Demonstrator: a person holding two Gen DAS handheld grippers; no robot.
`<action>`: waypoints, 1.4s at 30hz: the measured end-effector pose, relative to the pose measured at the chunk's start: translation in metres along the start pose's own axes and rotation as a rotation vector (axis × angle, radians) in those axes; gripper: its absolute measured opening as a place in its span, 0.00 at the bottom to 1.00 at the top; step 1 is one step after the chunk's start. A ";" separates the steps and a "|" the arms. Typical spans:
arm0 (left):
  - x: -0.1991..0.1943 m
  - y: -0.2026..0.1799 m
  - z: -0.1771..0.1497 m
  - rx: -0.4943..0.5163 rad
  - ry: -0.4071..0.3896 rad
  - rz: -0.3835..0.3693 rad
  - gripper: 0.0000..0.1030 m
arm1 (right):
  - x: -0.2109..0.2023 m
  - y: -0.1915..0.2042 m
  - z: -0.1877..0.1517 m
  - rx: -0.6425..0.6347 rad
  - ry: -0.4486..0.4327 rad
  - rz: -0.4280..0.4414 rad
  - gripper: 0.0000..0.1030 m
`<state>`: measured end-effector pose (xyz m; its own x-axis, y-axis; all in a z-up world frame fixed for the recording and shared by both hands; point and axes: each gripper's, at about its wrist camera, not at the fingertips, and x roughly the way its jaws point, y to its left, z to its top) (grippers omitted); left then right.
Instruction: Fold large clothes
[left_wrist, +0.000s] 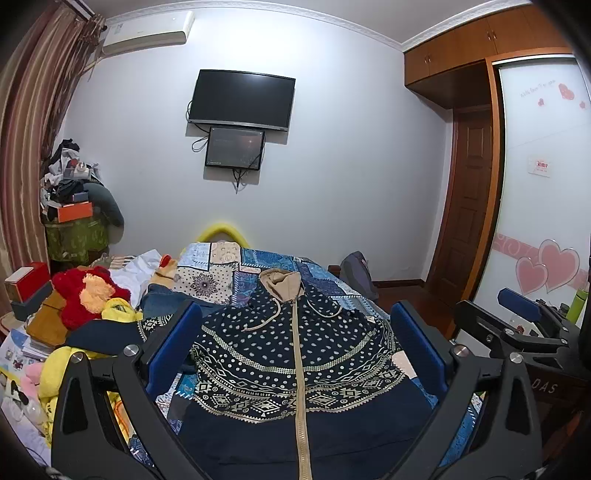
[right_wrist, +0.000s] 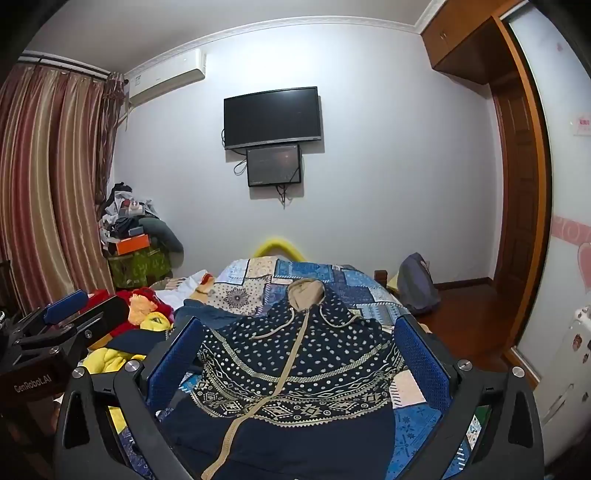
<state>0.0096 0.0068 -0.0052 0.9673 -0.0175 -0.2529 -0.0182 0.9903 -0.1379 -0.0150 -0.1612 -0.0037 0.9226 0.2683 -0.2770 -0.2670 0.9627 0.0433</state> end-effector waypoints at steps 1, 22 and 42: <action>0.000 0.000 0.000 -0.002 0.001 0.000 1.00 | 0.000 0.000 0.000 -0.001 0.000 0.000 1.00; -0.001 -0.003 0.000 0.003 0.001 0.005 1.00 | 0.002 0.002 0.000 0.000 0.008 0.000 1.00; -0.001 -0.002 -0.002 0.001 0.007 -0.002 1.00 | 0.000 0.000 0.000 0.001 0.014 -0.002 1.00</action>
<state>0.0082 0.0042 -0.0062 0.9655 -0.0206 -0.2596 -0.0158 0.9904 -0.1374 -0.0149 -0.1615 -0.0033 0.9192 0.2656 -0.2907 -0.2645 0.9634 0.0438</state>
